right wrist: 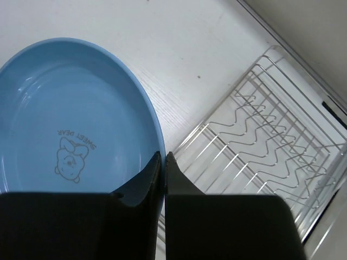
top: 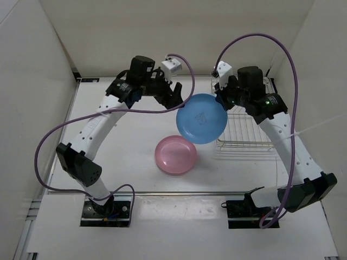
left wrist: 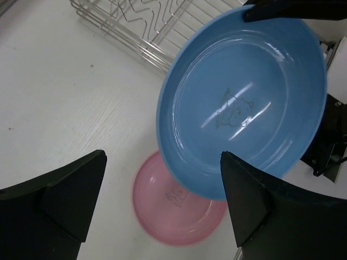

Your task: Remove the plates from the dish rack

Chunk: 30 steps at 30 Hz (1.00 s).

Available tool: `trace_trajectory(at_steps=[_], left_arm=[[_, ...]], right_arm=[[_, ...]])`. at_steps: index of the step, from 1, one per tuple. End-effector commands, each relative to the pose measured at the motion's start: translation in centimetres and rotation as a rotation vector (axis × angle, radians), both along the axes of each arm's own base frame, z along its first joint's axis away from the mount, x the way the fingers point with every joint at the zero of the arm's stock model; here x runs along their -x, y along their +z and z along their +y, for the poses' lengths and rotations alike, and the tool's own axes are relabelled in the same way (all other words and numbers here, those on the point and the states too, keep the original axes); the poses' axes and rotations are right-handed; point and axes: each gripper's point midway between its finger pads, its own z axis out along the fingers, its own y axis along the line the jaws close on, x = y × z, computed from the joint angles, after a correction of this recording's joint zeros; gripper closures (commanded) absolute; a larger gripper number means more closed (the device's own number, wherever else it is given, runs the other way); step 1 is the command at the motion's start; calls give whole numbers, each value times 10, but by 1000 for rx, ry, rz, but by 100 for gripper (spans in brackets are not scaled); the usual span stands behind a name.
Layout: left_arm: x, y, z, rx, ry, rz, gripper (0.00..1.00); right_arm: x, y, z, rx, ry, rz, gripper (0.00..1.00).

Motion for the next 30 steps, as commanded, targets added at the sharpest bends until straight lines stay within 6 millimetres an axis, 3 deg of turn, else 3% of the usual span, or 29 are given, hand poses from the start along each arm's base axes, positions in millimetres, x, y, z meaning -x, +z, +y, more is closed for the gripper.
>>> trace_trajectory(at_steps=[1, 6, 11, 21, 24, 25, 27, 28, 30], left_arm=[[4, -8, -6, -47, 2, -10, 4], [3, -18, -13, -70, 0, 1, 7], [5, -19, -15, -74, -2, -2, 19], [5, -24, -29, -46, -46, 48, 23], [4, -20, -32, -35, -55, 42, 49], [5, -20, -32, -31, -50, 51, 72], [3, -24, -33, -36, -50, 58, 79], [1, -25, -32, -41, -41, 55, 88], [1, -21, -32, -36, -41, 48, 89]], right_arm=[[13, 34, 13, -108, 70, -49, 100], [9, 42, 4, -136, 42, -54, 100], [9, 45, 0, -139, 32, -63, 100], [13, 53, 0, -157, 36, -72, 100], [15, 56, 0, -160, 37, -81, 100], [15, 56, 0, -160, 37, -81, 100], [15, 56, 0, -160, 37, -81, 100], [15, 52, 0, -157, 36, -73, 100], [16, 55, -3, -156, 29, -83, 100]])
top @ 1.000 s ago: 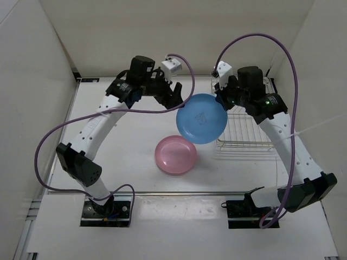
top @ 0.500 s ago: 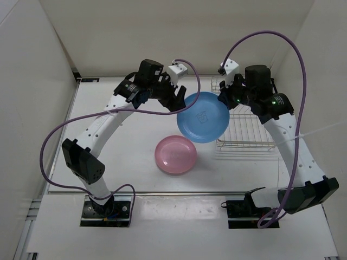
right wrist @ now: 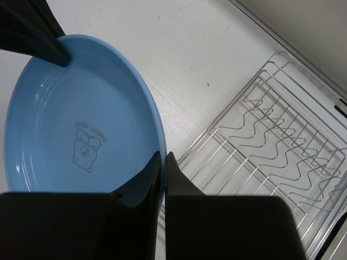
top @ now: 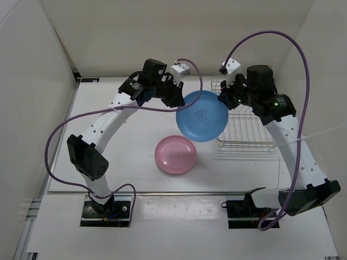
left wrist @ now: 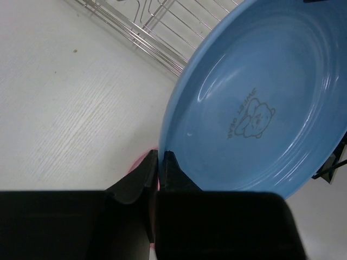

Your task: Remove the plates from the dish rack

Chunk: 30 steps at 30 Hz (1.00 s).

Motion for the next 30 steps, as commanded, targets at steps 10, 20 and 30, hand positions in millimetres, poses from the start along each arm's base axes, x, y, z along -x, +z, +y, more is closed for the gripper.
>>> trace_trajectory(at_steps=[10, 20, 30], left_arm=[[10, -3, 47, -27, 119, -19, 89], [20, -97, 96, -165, 188, 162, 89], [24, -165, 97, -220, 164, 291, 89]], right_arm=[[-41, 39, -69, 2, -417, -197, 0], [-41, 47, -90, -63, -490, -193, 0], [-37, 49, -90, -63, -478, -203, 0]])
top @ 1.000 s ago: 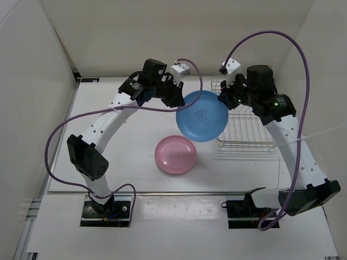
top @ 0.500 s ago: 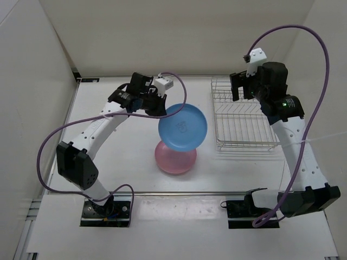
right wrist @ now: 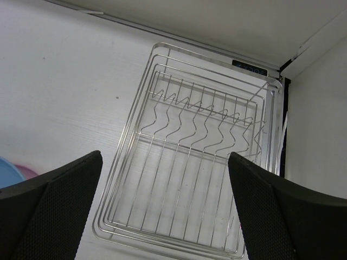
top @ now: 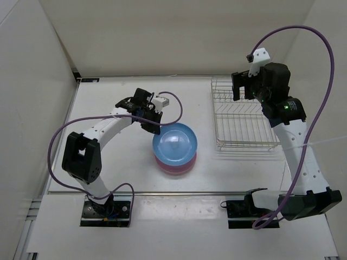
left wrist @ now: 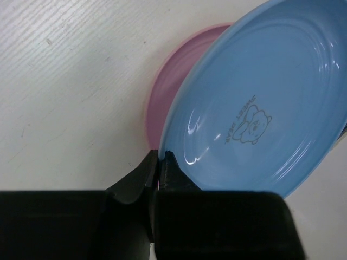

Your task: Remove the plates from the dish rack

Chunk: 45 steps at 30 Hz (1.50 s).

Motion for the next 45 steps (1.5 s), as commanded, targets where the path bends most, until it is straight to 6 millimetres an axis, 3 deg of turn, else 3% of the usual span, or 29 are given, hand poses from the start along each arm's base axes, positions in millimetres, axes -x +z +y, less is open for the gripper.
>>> trace_trajectory(at_steps=[1, 14, 38, 45], left_arm=[[-4, 0, -5, 33, -23, -22, 89], [-4, -48, -11, 4, -52, 93, 89], [3, -65, -12, 4, -73, 138, 84], [7, -65, -10, 0, -73, 147, 71]], right_arm=[[4, 19, 1, -25, 2, -68, 0], [12, 17, 7, -30, 51, -56, 0], [12, 17, 9, -33, 60, -55, 0], [14, 15, 10, -34, 68, -45, 0]])
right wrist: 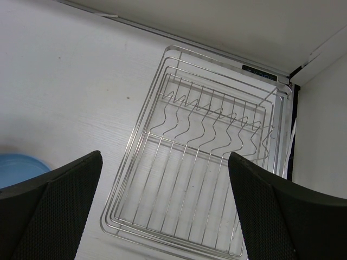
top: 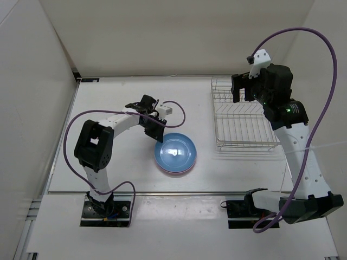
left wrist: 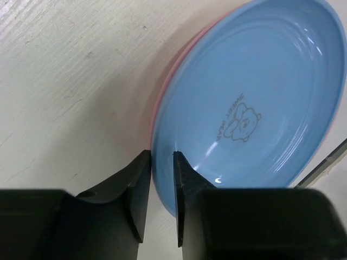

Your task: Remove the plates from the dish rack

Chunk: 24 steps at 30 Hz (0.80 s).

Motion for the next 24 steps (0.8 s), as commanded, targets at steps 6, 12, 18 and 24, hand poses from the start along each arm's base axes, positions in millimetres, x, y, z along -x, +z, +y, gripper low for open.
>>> trace_trajectory(at_steps=[6, 12, 18, 24], left_arm=[[4, 19, -7, 50, -27, -31, 23], [-2, 56, 0, 41, -23, -136, 0], [-30, 137, 59, -2, 190, -379, 0], [-49, 201, 205, -193, 717, -556, 0]], right_arm=[[6, 14, 2, -16, 18, -43, 0], [5, 6, 1, -15, 19, -24, 0], [-6, -25, -35, -35, -91, 76, 0], [-1, -67, -119, -82, -322, 189, 0]])
